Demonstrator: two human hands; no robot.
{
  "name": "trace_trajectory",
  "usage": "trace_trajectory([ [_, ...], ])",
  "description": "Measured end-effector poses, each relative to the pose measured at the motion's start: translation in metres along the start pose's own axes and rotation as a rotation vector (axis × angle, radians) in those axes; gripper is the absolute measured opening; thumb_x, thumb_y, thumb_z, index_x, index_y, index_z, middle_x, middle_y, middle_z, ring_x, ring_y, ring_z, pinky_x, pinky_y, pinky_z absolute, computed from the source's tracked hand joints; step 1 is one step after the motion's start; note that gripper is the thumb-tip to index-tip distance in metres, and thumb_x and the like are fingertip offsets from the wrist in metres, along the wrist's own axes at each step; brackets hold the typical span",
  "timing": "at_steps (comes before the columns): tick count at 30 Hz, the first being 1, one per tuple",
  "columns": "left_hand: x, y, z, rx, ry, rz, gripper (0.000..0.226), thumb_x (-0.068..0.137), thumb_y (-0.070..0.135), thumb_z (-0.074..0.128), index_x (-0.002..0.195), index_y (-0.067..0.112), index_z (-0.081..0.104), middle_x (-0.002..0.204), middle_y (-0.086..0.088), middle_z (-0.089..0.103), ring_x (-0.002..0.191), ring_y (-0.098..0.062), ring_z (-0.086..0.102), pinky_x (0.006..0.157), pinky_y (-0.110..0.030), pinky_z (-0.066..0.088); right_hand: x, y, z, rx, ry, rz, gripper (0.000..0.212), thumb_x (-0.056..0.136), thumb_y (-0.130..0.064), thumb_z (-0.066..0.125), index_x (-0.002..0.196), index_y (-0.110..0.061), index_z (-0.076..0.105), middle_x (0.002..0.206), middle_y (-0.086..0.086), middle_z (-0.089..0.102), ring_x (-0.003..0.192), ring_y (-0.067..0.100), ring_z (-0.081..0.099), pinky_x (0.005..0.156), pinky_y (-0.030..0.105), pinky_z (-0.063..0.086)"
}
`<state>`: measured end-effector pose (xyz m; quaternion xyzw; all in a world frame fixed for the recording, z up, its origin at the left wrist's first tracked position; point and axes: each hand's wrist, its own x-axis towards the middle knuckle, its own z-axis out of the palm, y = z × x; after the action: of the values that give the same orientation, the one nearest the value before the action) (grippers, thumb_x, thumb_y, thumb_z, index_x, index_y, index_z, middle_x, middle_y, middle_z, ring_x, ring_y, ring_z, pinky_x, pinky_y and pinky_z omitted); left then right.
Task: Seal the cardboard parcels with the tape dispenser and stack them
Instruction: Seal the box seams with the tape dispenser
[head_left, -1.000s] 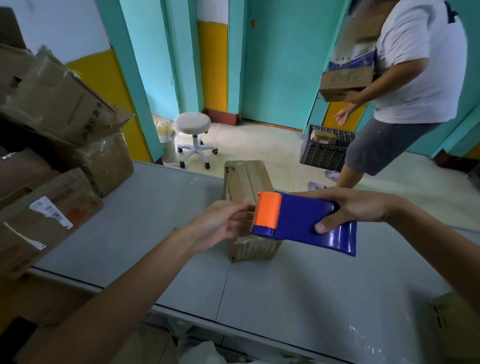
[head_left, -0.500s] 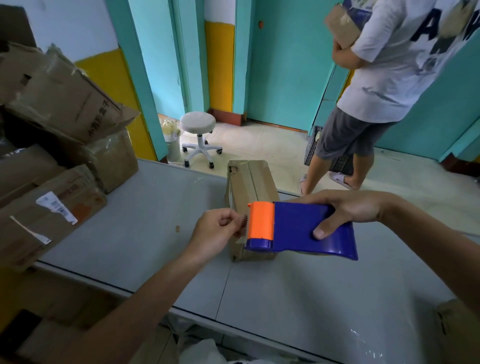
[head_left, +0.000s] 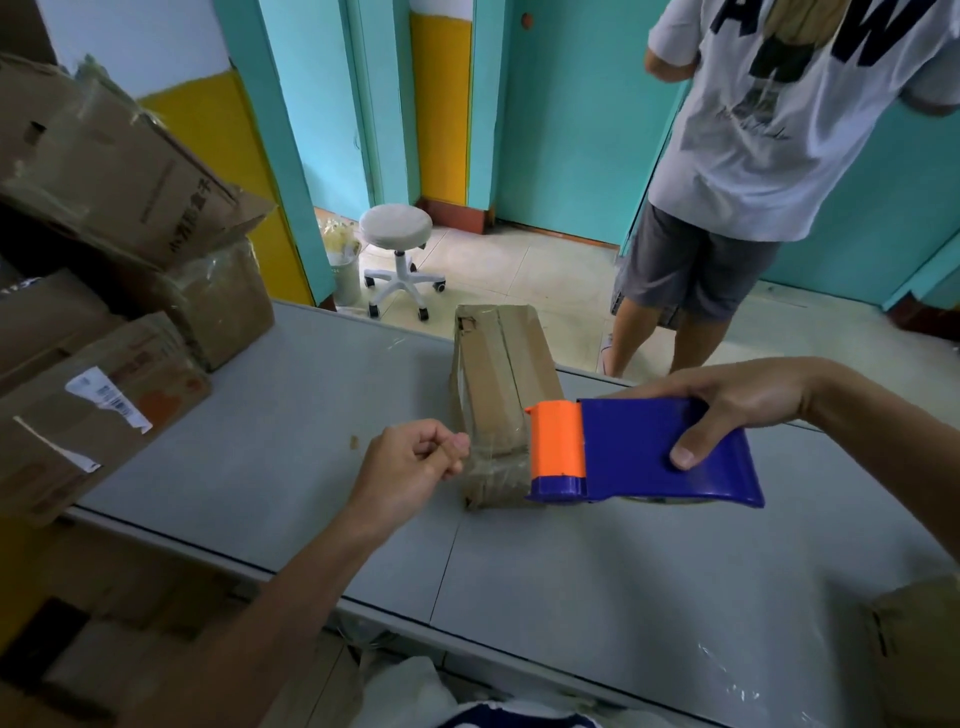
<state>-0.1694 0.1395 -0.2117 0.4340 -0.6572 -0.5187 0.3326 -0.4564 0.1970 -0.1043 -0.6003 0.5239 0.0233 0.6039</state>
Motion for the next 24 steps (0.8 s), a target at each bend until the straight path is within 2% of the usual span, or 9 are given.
trace_trajectory([
  [3,0.001,-0.007,-0.001,0.026,0.019,-0.014,0.03,0.087,0.01,0.062,0.058,0.017,0.058,0.046,0.011,0.058,0.047,0.002,0.051,0.057,-0.011,0.042,-0.001,0.011,0.0,0.022,-0.002,0.02,0.072,0.067,-0.032,0.07,0.133,-0.025,0.042,0.112,-0.003,0.066,0.104,0.022,0.063,0.083,0.037,0.054],
  [8,0.012,-0.013,-0.005,0.108,0.038,-0.068,0.028,0.088,0.014,0.061,0.06,0.018,0.059,0.045,0.014,0.059,0.045,0.005,0.051,0.054,-0.008,0.039,-0.002,0.014,-0.009,-0.008,0.035,0.104,0.06,0.072,-0.021,0.065,0.127,-0.028,0.045,0.103,-0.011,0.069,0.097,0.014,0.066,0.074,0.028,0.054],
  [12,0.016,-0.016,0.0,0.066,0.018,-0.112,0.026,0.089,0.018,0.061,0.063,0.02,0.063,0.051,0.011,0.063,0.051,0.0,0.056,0.072,-0.029,0.047,0.0,0.014,-0.018,-0.007,0.041,0.156,0.062,0.07,-0.022,0.066,0.128,-0.026,0.045,0.1,-0.01,0.07,0.093,0.014,0.067,0.072,0.027,0.054],
  [14,0.014,-0.018,0.003,0.055,0.006,-0.131,0.026,0.088,0.023,0.063,0.062,0.02,0.065,0.053,0.009,0.064,0.053,-0.004,0.057,0.074,-0.034,0.05,0.0,0.014,-0.021,-0.026,0.026,0.171,0.064,0.068,-0.027,0.071,0.127,-0.027,0.046,0.101,-0.009,0.07,0.093,0.014,0.067,0.071,0.027,0.054],
  [17,0.011,-0.021,0.006,0.038,0.038,-0.157,0.032,0.08,0.037,0.07,0.055,0.018,0.065,0.051,0.005,0.063,0.052,-0.005,0.056,0.068,-0.028,0.047,0.005,0.015,-0.022,-0.045,0.015,0.188,0.067,0.062,-0.033,0.073,0.124,-0.029,0.048,0.101,-0.009,0.069,0.093,0.015,0.067,0.071,0.028,0.055],
  [20,0.009,-0.026,0.009,0.127,0.108,-0.17,0.03,0.081,0.03,0.07,0.055,0.018,0.063,0.047,0.008,0.061,0.048,0.0,0.054,0.056,-0.011,0.041,0.012,0.014,-0.024,-0.051,0.004,0.189,0.065,0.062,-0.033,0.073,0.122,-0.03,0.049,0.101,-0.009,0.069,0.094,0.014,0.067,0.072,0.028,0.055],
  [21,0.009,-0.027,0.011,0.147,0.111,-0.18,0.03,0.082,0.028,0.069,0.055,0.018,0.063,0.046,0.01,0.06,0.048,0.0,0.053,0.054,-0.01,0.039,0.014,0.013,-0.025,-0.062,0.0,0.194,0.066,0.06,-0.035,0.074,0.121,-0.032,0.049,0.102,-0.01,0.068,0.094,0.014,0.067,0.072,0.028,0.055],
  [24,0.013,-0.034,0.013,0.311,0.095,-0.22,0.038,0.083,0.04,0.065,0.052,0.02,0.059,0.045,0.007,0.053,0.05,-0.011,0.05,0.053,-0.023,0.034,0.018,0.01,-0.027,-0.079,0.009,0.212,0.058,0.064,-0.032,0.072,0.118,-0.036,0.051,0.102,-0.009,0.068,0.094,0.015,0.067,0.072,0.027,0.054],
])
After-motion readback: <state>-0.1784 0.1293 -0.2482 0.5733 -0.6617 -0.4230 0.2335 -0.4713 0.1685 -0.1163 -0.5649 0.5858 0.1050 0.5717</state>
